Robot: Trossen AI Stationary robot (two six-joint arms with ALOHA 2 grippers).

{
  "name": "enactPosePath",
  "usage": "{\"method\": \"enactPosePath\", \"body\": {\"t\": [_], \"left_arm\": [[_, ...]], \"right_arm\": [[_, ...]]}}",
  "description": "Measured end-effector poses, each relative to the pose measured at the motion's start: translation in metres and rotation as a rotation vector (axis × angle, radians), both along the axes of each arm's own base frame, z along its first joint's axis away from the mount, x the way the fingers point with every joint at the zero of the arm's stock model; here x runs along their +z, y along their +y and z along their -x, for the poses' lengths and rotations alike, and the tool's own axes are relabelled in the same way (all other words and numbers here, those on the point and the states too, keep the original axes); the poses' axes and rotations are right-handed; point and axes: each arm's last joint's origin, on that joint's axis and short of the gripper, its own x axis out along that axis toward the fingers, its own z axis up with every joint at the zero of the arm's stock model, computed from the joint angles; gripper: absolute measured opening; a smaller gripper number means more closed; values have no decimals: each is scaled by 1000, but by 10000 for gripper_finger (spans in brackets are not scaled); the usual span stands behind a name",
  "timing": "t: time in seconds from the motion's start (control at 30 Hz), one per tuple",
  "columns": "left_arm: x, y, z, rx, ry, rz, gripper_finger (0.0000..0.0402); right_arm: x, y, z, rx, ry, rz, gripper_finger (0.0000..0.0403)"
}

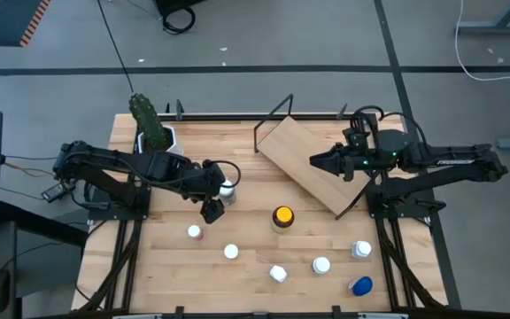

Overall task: Pick and place medicine bottles onto shelf by color
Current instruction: Put the large yellow medicine bottle on the shelf

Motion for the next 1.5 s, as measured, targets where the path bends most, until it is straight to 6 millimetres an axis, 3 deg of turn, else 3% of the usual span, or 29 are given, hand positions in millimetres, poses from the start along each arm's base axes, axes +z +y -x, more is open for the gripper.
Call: {"method": "enactPosePath", "body": {"t": [0.5, 0.7, 0.9, 1.03, 1.2, 1.5], "left_arm": [[0, 25, -3, -13, 7, -44, 346], [0, 32, -4, -60, 11, -72, 346], [1, 44, -7, -75, -14, 6, 346], [1, 52, -7, -62, -16, 40, 346], [0, 57, -8, -40, -13, 42, 346], [-12, 58, -20, -12, 17, 4, 346]], "right_arm": [[2, -1, 0, -22, -21, 10, 197], [7, -2, -2, -49, -40, 117, 203], [38, -4, -23, -64, -39, 222, 237], [59, -11, -52, -88, 118, 316, 252], [61, -19, -80, -61, 438, 313, 257], [77, -19, -86, -27, 631, 282, 257]]}}
